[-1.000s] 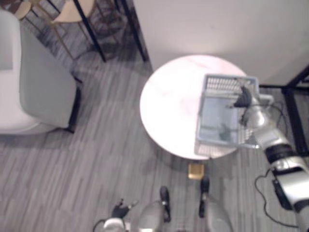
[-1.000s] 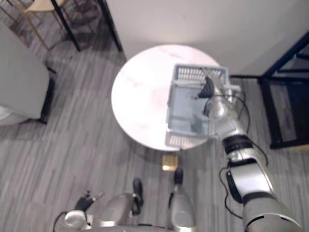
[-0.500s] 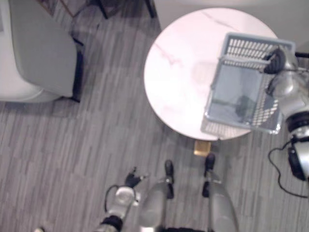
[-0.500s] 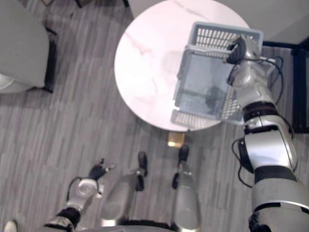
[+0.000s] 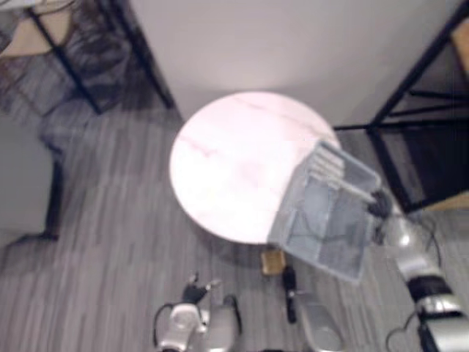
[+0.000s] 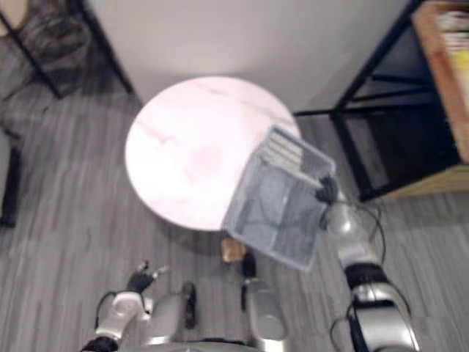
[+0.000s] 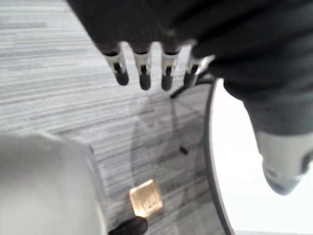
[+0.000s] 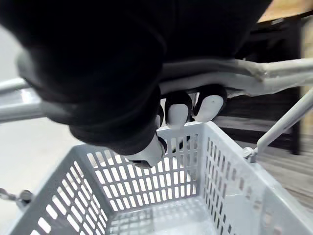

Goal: Pick vegetable in the basket

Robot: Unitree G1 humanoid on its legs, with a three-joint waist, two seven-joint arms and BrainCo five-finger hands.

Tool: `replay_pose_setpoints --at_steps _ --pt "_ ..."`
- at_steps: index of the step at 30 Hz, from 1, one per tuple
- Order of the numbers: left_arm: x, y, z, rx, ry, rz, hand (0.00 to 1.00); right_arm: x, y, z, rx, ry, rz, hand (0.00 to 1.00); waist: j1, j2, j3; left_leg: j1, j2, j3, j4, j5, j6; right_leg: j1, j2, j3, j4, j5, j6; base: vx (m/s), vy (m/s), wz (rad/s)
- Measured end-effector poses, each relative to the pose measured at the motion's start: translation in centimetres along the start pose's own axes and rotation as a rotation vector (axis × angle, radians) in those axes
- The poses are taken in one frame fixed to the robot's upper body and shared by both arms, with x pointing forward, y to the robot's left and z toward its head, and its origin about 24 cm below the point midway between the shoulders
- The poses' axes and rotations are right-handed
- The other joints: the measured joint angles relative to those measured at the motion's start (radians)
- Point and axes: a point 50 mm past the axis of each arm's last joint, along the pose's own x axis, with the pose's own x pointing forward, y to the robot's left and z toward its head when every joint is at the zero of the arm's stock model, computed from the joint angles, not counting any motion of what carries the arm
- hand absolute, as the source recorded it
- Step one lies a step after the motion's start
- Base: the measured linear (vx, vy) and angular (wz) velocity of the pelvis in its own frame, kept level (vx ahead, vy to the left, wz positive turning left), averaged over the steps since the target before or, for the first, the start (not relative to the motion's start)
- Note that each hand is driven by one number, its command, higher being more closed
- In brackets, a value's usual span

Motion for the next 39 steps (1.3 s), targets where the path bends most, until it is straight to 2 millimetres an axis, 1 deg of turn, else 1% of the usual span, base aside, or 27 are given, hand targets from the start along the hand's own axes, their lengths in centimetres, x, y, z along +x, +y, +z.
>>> replay_pose_setpoints --at_steps 1,2,3,6,8,9,10,11,12,14,15,17,19,20,21,22,25,28,29,30,31,32,34,35,37,38,39 --pt "0.1 0.1 0.1 0.004 0.000 0.001 0.00 -0.4 0.0 -0.6 0.004 0.016 -0.002 1.00 -0.005 -0.003 -0.007 0.005 0.000 0.024 -0.001 -0.003 0.006 -0.001 0.002 0.013 -0.013 0.010 -0.003 0.03 0.131 -0.97" --pt "0.2 0.6 0.2 0.015 0.004 0.013 0.00 -1.2 0.5 -1.8 0.029 0.057 0.002 1.00 -0.020 -0.014 -0.027 0.012 0.006 0.078 -0.010 -0.002 0.018 -0.004 -0.010 -0.021 -0.042 0.015 -0.050 0.03 0.098 -1.12" --pt "0.4 1.4 0.4 0.025 0.006 0.031 0.00 -1.7 1.0 -2.6 0.049 0.099 0.004 1.00 -0.022 -0.009 -0.030 0.037 0.026 0.145 -0.027 0.001 0.026 -0.030 -0.044 -0.172 0.019 -0.030 -0.119 0.01 0.074 -1.24" --pt "0.4 3.8 -0.7 0.060 0.047 0.094 0.00 -3.4 2.6 -4.6 0.097 0.185 0.031 1.00 -0.017 -0.018 -0.039 0.140 0.046 0.291 -0.030 0.000 0.023 -0.025 -0.100 -0.461 0.193 -0.063 -0.171 0.08 0.029 -1.51" --pt "0.2 4.7 -1.8 0.022 0.104 0.129 0.00 -4.1 3.0 -4.9 0.110 0.187 0.039 1.00 -0.021 -0.004 -0.054 0.147 0.043 0.322 0.014 0.012 0.046 -0.015 -0.075 -0.499 0.165 -0.026 -0.218 0.00 -0.040 -1.87" --pt "-0.1 5.0 -2.8 0.008 0.139 0.141 0.00 -4.3 3.7 -4.9 0.144 0.199 0.044 1.00 -0.007 0.019 -0.088 0.151 0.058 0.355 -0.043 0.005 0.083 -0.005 -0.013 -0.446 0.044 0.052 -0.252 -0.09 -0.065 -2.18" --pt "-0.3 4.9 -3.4 0.000 0.156 0.144 0.00 -4.3 3.8 -4.8 0.166 0.200 0.035 1.00 0.004 0.048 -0.106 0.173 0.073 0.395 -0.096 0.013 0.073 -0.013 -0.006 -0.492 0.089 -0.009 -0.279 -0.05 -0.043 -2.08" --pt "-0.3 4.9 -3.4 -0.008 0.160 0.147 0.00 -4.6 4.3 -5.2 0.187 0.223 0.036 1.00 -0.019 0.041 -0.110 0.211 0.065 0.467 -0.115 0.007 0.031 -0.030 -0.098 -0.641 0.292 -0.201 -0.242 -0.01 -0.076 -1.51" --pt "-0.3 4.8 -3.4 -0.008 0.162 0.145 0.00 -5.3 5.1 -6.2 0.200 0.273 0.057 1.00 -0.024 0.029 -0.117 0.216 0.064 0.526 -0.080 0.007 0.031 -0.017 -0.196 -0.735 0.399 -0.286 -0.215 0.03 -0.096 -1.30" --pt "-0.7 4.4 -4.2 -0.013 0.183 0.136 0.00 -6.1 6.4 -6.9 0.227 0.318 0.085 1.00 -0.018 0.027 -0.140 0.219 0.092 0.625 -0.005 0.002 0.026 -0.014 -0.284 -0.827 0.430 -0.322 -0.223 0.05 -0.232 -1.63" --pt "-1.2 4.0 -5.2 -0.022 0.212 0.130 0.00 -6.7 7.2 -6.9 0.251 0.331 0.100 1.00 -0.020 0.034 -0.147 0.231 0.123 0.670 0.052 -0.008 0.009 -0.003 -0.247 -0.833 0.397 -0.326 -0.181 0.11 -0.309 -1.78" --pt "-1.7 3.1 -6.2 -0.045 0.243 0.115 0.00 -7.7 8.2 -7.6 0.274 0.372 0.118 1.00 -0.019 0.079 -0.161 0.232 0.215 0.686 0.128 -0.021 -0.013 0.013 -0.110 -0.757 0.307 -0.307 -0.199 0.11 -0.281 -1.47" --pt "-1.9 2.9 -6.4 -0.048 0.247 0.111 0.00 -8.8 9.0 -8.3 0.329 0.427 0.114 1.00 -0.020 0.073 -0.161 0.237 0.280 0.662 0.243 -0.036 -0.026 0.038 -0.018 -0.654 0.259 -0.307 -0.202 0.11 -0.301 -1.62" --pt "-2.0 2.6 -6.5 -0.053 0.250 0.107 0.00 -9.2 9.1 -8.8 0.332 0.449 0.114 1.00 -0.020 0.073 -0.162 0.203 0.297 0.595 0.333 -0.052 0.001 0.057 0.018 -0.614 0.231 -0.309 -0.199 0.08 -0.242 -1.55" --pt "-2.2 2.4 -6.8 -0.058 0.258 0.104 0.00 -9.4 9.1 -9.1 0.327 0.465 0.118 1.00 -0.018 0.072 -0.161 0.172 0.295 0.527 0.387 -0.062 0.012 0.074 0.040 -0.585 0.211 -0.309 -0.198 0.07 -0.188 -1.63" --pt "-2.6 1.6 -7.5 -0.075 0.273 0.090 0.00 -10.1 9.4 -10.1 0.322 0.513 0.131 1.00 -0.003 0.066 -0.159 0.098 0.230 0.317 0.449 -0.080 -0.017 0.114 0.072 -0.519 0.174 -0.305 -0.195 0.07 -0.107 -1.55" --pt "-2.9 1.5 -7.7 -0.113 0.277 0.117 0.00 -11.5 9.9 -12.0 0.356 0.629 0.125 1.00 0.011 0.051 -0.149 -0.027 0.141 0.190 0.435 -0.081 -0.014 0.187 0.100 -0.437 0.106 -0.289 -0.184 0.15 -0.114 -1.14" --pt "-2.9 1.3 -7.4 -0.122 0.257 0.114 0.00 -12.3 9.9 -13.1 0.369 0.705 0.098 1.00 0.024 0.059 -0.149 -0.118 0.065 0.199 0.303 -0.063 0.021 0.240 0.104 -0.395 0.034 -0.306 -0.138 0.17 -0.034 -0.63" --pt "-2.7 -0.2 -6.6 -0.136 0.237 0.081 0.00 -12.1 9.3 -13.6 0.368 0.724 0.074 1.00 0.044 0.106 -0.146 -0.161 0.069 0.200 0.216 -0.040 0.032 0.220 0.083 -0.419 0.152 -0.385 -0.117 0.20 0.067 -0.93" --pt "-2.8 0.6 -6.7 -0.142 0.225 0.101 0.00 -11.6 8.9 -13.5 0.381 0.720 0.056 1.00 0.073 0.080 -0.142 -0.219 0.051 0.219 0.206 -0.014 -0.009 0.199 0.004 -0.397 0.220 -0.406 -0.151 0.25 0.058 -0.87" --pt "-2.8 0.5 -7.0 -0.145 0.243 0.098 0.00 -11.5 8.6 -13.8 0.377 0.736 0.050 1.00 0.068 0.110 -0.134 -0.229 0.067 0.188 0.181 0.006 -0.010 0.214 0.038 -0.378 0.230 -0.415 -0.127 0.28 0.097 -0.70" --pt "-3.0 0.1 -7.3 -0.147 0.253 0.087 0.00 -12.1 8.9 -14.3 0.374 0.768 0.061 1.00 0.074 0.107 -0.137 -0.235 0.057 0.176 0.129 0.054 0.014 0.245 0.041 -0.373 0.222 -0.426 -0.133 0.32 0.068 -0.51" --pt "-3.5 0.4 -8.1 -0.149 0.278 0.094 0.00 -13.0 9.8 -14.4 0.384 0.788 0.089 1.00 0.091 0.071 -0.153 -0.219 0.012 0.159 0.127 0.092 0.055 0.285 0.036 -0.339 0.201 -0.464 -0.092 0.43 0.083 -0.50" --pt "-3.5 1.0 -8.3 -0.138 0.280 0.102 0.00 -14.1 10.7 -14.7 0.395 0.818 0.110 1.00 0.087 0.026 -0.163 -0.195 -0.027 0.159 0.098 0.085 0.109 0.287 0.007 -0.328 0.268 -0.479 -0.069 0.56 0.052 -0.07" --pt "-3.4 1.8 -8.5 -0.121 0.289 0.115 0.00 -14.1 11.1 -14.4 0.459 0.832 0.074 1.00 0.076 -0.016 -0.154 -0.126 -0.047 0.149 0.092 0.049 0.128 0.198 -0.036 -0.314 0.562 -0.441 0.020 0.56 0.013 0.17" --pt "-3.5 2.0 -8.6 -0.113 0.292 0.117 0.00 -14.3 11.0 -14.6 0.477 0.844 0.055 1.00 0.066 -0.009 -0.160 -0.088 -0.051 0.122 0.086 0.023 0.121 0.146 -0.048 -0.313 0.714 -0.342 0.063 0.54 -0.021 0.55" --pt "-3.3 2.4 -8.5 -0.094 0.292 0.118 0.00 -14.4 10.6 -14.9 0.503 0.860 0.022 1.00 0.051 -0.009 -0.156 -0.005 -0.048 0.083 0.047 0.001 0.114 0.073 -0.083 -0.329 0.916 -0.211 0.069 0.54 -0.033 0.63"
